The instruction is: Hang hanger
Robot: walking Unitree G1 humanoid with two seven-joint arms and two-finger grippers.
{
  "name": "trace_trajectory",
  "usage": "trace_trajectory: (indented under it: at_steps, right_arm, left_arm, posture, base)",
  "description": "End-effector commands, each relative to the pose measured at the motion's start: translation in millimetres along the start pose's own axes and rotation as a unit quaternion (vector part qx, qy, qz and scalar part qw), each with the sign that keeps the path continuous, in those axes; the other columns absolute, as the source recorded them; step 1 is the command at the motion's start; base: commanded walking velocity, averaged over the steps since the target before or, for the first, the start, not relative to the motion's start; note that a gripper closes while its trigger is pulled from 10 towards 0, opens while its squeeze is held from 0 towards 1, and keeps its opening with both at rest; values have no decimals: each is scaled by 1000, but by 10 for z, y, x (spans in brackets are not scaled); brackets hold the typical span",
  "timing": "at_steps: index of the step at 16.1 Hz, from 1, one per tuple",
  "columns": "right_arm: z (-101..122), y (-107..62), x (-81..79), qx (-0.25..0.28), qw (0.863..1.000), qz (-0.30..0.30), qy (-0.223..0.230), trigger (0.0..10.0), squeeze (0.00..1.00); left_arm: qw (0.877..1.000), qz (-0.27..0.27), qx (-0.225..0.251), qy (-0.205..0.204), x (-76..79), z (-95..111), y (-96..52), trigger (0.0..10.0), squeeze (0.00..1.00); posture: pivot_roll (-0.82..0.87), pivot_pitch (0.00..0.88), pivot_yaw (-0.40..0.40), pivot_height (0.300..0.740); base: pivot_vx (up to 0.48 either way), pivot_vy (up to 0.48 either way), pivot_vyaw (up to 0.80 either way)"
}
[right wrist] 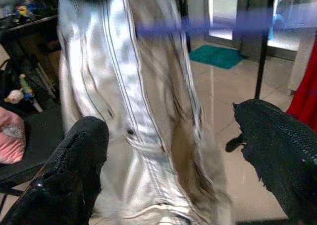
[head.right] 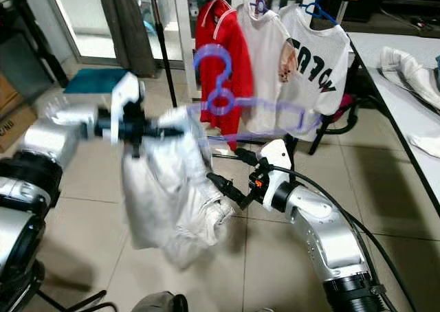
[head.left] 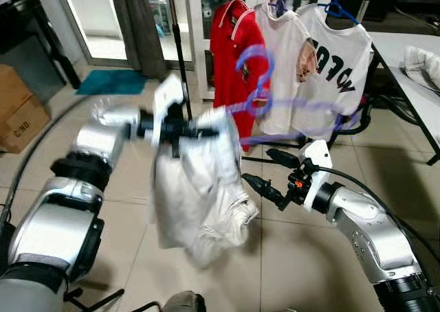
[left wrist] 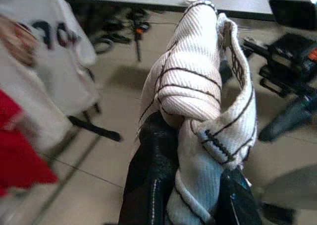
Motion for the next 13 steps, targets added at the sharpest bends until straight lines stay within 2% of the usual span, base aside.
trace_trajectory:
  at_steps: [1, 4, 7, 8, 9, 10, 11, 12, 13]
  right_arm:
    - [-89, -4, -45, -24, 1000, 0, -1, 10000, 0]
    - [-333, -64, -57, -85, 996, -34, 12, 10000, 0]
    - [-437, -111, -77, -98, 992, -73, 26, 10000, 0]
    - [-505, -134, -72, -113, 989, -95, 29, 10000, 0]
    - [-624, -184, -21, -139, 978, -147, 42, 10000, 0]
    - [-675, -208, 6, -151, 972, -173, 51, 10000, 0]
    - [-785, -295, 72, -167, 952, -244, 78, 10000, 0]
    - [-827, -330, 81, -172, 944, -267, 86, 10000, 0]
    - [-919, -395, 86, -188, 931, -301, 88, 10000, 0]
  left_arm:
    - [999, 33, 3, 4, -16, -46, 21, 0, 0]
    - [994, 109, 7, -11, -97, -226, 68, 0, 0]
    - [991, 127, 13, -31, -34, -398, 119, 0, 0]
    - [988, 148, 14, -41, -17, -492, 141, 0, 0]
    - [981, 182, 18, -61, 9, -649, 185, 0, 0]
    - [977, 199, 21, -72, 20, -720, 207, 0, 0]
    - [966, 235, 23, -103, 90, -953, 278, 0, 0]
    - [962, 249, 22, -113, 130, -1051, 303, 0, 0]
    - [954, 267, 25, -134, 190, -1198, 339, 0, 0]
  posture:
    - [-30, 0, 92, 740]
    - [-37, 0, 97, 740]
    - [-49, 0, 99, 740]
    - [-55, 0, 101, 740]
    - [-58, 0, 101, 740]
    - [-60, 0, 101, 740]
    - [-78, 0, 107, 740]
    - [-81, 0, 108, 740]
    - [-86, 0, 112, 740]
  base:
    - [0, 0, 0]
    - [0, 0, 0]
    - [0, 0, 0]
    - [0, 0, 0]
    - [0, 0, 0]
    - [0, 0, 0]
    - [0, 0, 0]
    - [0, 0, 0]
    - [0, 0, 0]
Point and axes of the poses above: a point about 5 cm out from each wrist's last joint towards the gripper, its own y axis pointing out of the wrist towards the gripper, its own z axis along the axis of the wrist's last joint, x = y × z, the point moved 2 cm from there along y, pointing out of the wrist towards the gripper, and after that the axes turned 12 degrees about -y, right-handed, at the moved point
